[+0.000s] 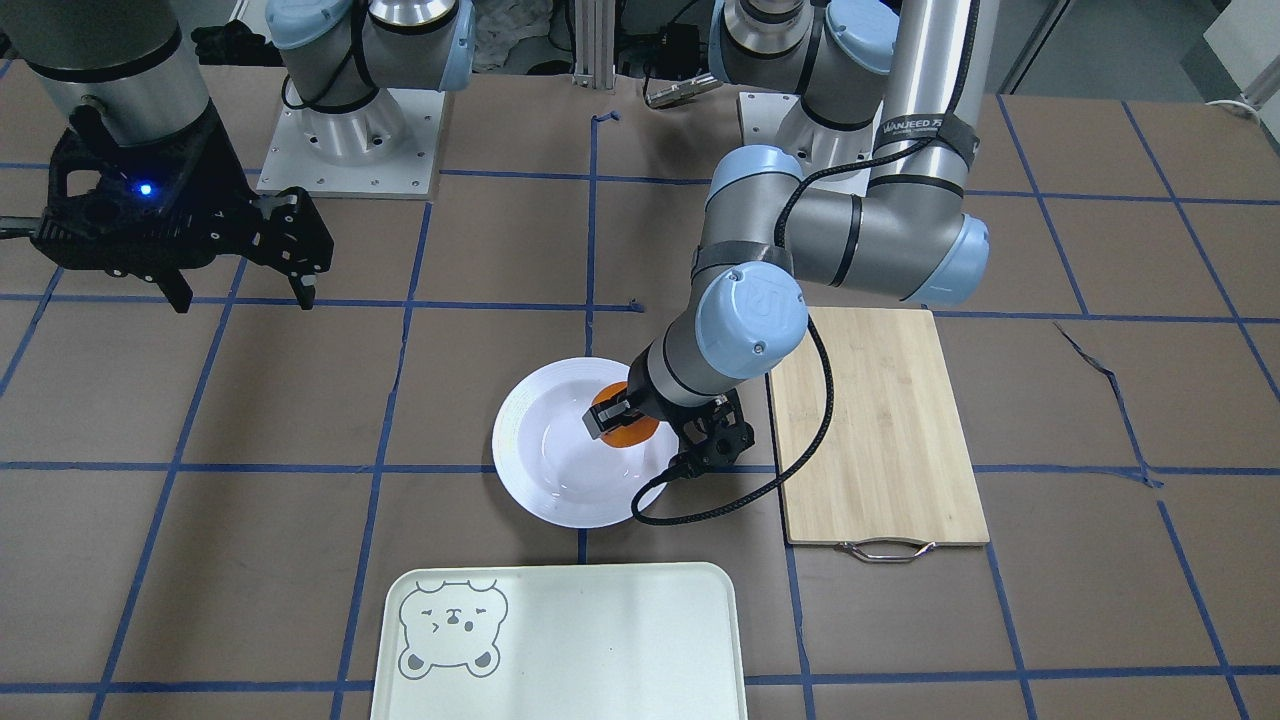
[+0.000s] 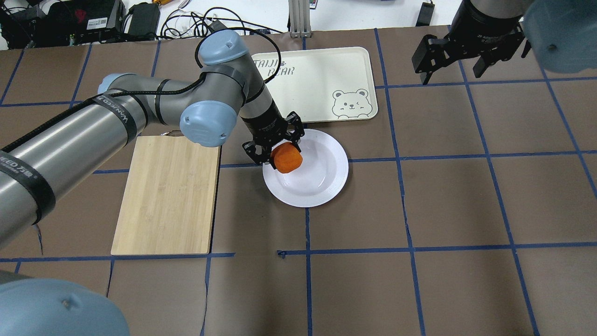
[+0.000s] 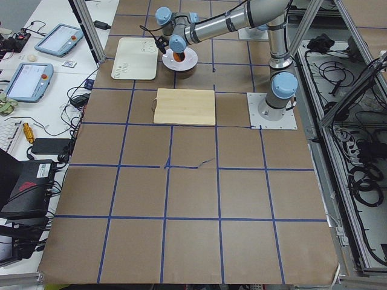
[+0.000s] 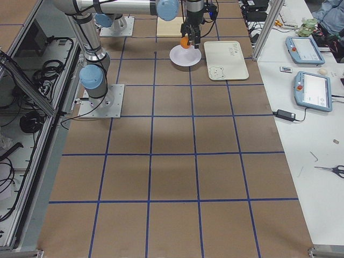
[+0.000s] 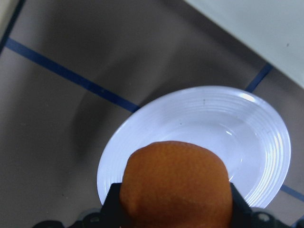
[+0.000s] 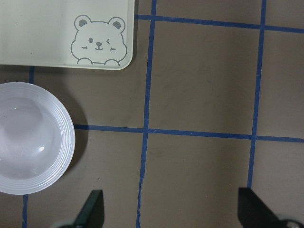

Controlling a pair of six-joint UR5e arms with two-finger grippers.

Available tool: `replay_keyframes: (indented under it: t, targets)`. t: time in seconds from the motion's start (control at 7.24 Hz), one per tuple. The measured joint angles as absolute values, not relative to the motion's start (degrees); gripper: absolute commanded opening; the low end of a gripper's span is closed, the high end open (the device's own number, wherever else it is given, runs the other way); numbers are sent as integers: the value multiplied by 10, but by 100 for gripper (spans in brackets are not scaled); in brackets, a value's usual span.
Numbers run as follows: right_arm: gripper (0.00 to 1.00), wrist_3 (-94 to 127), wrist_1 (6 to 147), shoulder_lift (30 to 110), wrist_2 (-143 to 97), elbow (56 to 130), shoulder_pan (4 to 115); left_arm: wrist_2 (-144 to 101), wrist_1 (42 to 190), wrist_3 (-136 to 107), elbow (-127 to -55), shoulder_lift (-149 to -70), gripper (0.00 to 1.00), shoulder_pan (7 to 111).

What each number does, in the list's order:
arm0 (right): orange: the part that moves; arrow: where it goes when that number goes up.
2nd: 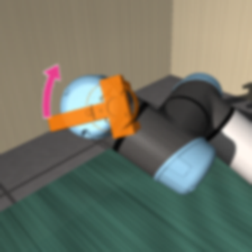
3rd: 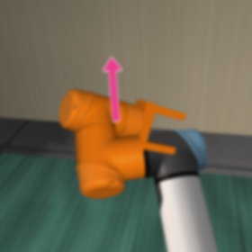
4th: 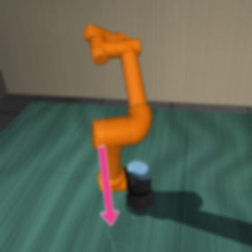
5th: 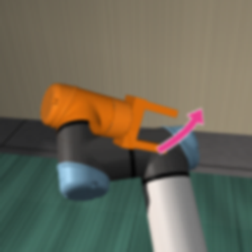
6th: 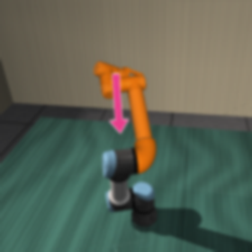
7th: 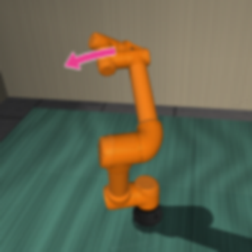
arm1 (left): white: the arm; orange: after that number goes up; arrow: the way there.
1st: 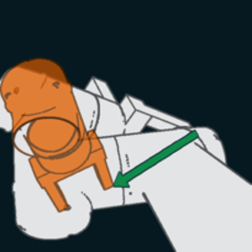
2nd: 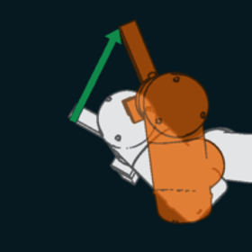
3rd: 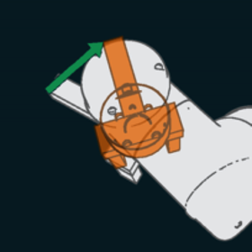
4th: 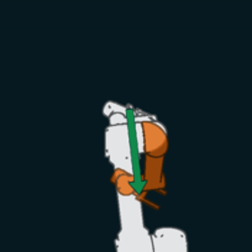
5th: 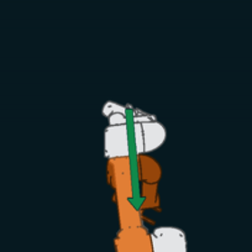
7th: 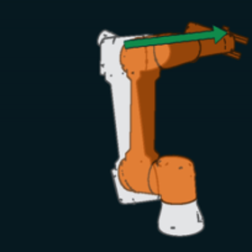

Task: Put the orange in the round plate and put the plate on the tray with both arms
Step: 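Carry the orange with the left gripper onto the white plate, then open the left gripper to release the orange on the plate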

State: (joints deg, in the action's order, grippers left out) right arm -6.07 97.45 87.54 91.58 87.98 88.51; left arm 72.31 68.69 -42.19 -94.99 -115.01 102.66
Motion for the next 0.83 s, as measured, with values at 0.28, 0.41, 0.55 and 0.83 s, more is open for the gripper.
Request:
replay_keyframes:
  t: [0.28,0.41,0.55,0.83]
  targets:
    - [100,-61,974,875,916,880,885,707,653,-434,-951,-1165,100,1046]
    - [100,-61,974,875,916,880,885,707,630,-450,-951,-1169,100,1051]
    - [100,-61,974,875,916,880,885,716,617,-460,-949,-1167,100,1053]
    - [100,-61,974,875,916,880,885,770,613,-431,-941,-1150,100,1050]
